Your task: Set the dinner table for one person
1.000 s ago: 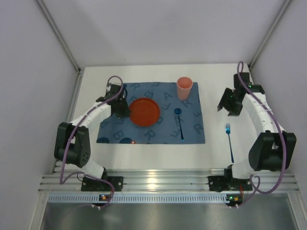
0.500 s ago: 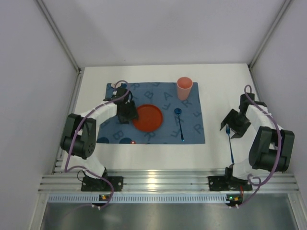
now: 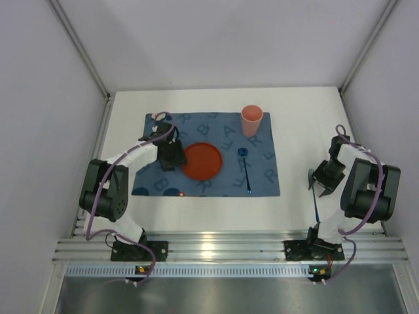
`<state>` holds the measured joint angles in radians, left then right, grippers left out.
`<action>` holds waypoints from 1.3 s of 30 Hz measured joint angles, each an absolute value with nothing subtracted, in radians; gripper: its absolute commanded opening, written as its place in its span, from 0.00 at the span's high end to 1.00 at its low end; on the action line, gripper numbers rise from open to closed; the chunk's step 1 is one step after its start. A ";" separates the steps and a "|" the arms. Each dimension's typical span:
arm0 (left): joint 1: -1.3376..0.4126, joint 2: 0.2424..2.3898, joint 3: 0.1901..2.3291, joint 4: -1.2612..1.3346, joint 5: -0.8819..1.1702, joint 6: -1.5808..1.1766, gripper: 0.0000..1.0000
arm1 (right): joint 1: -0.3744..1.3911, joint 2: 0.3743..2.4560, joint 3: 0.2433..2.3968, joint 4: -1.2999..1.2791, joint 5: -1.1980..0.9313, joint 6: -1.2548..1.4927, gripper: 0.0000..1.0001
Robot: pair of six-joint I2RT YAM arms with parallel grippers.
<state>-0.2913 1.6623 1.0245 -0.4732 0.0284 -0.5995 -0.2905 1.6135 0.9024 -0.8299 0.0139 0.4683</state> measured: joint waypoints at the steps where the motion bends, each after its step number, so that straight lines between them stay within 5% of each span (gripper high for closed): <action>1: -0.290 1.659 1.024 -0.473 0.028 -0.599 0.39 | -0.292 1.615 0.904 -0.833 0.017 0.459 0.67; 5: -0.289 1.648 1.021 -0.474 0.025 -0.603 0.40 | -0.298 1.620 0.905 -0.845 0.034 0.427 0.97; 7: -0.289 1.644 1.018 -0.476 0.023 -0.605 0.40 | -0.300 1.620 0.905 -0.848 0.041 0.418 1.00; 13: -0.289 1.642 1.017 -0.479 0.021 -0.619 0.37 | -0.302 1.634 0.921 -0.863 0.036 0.388 1.00; 20: -0.289 1.630 1.045 -0.519 0.029 -0.633 0.13 | -0.228 1.633 1.111 -0.927 0.059 0.405 1.00; 29: -0.276 1.514 1.222 -0.610 -0.017 -0.656 0.09 | 0.187 1.657 1.928 -0.992 0.037 0.544 1.00; 34: -0.236 1.395 1.240 -0.698 -0.124 -0.682 0.04 | 0.405 1.702 2.006 -0.828 -0.190 0.625 1.00; 39: -0.142 1.212 1.205 -0.796 -0.232 -0.704 0.02 | 0.569 1.964 2.074 -0.657 -0.398 0.703 1.00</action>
<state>-0.1421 1.2118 1.2053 -0.7959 -0.2317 -0.7040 0.5694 1.9636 2.0743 -0.6575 -0.3977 0.7029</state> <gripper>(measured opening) 0.974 0.017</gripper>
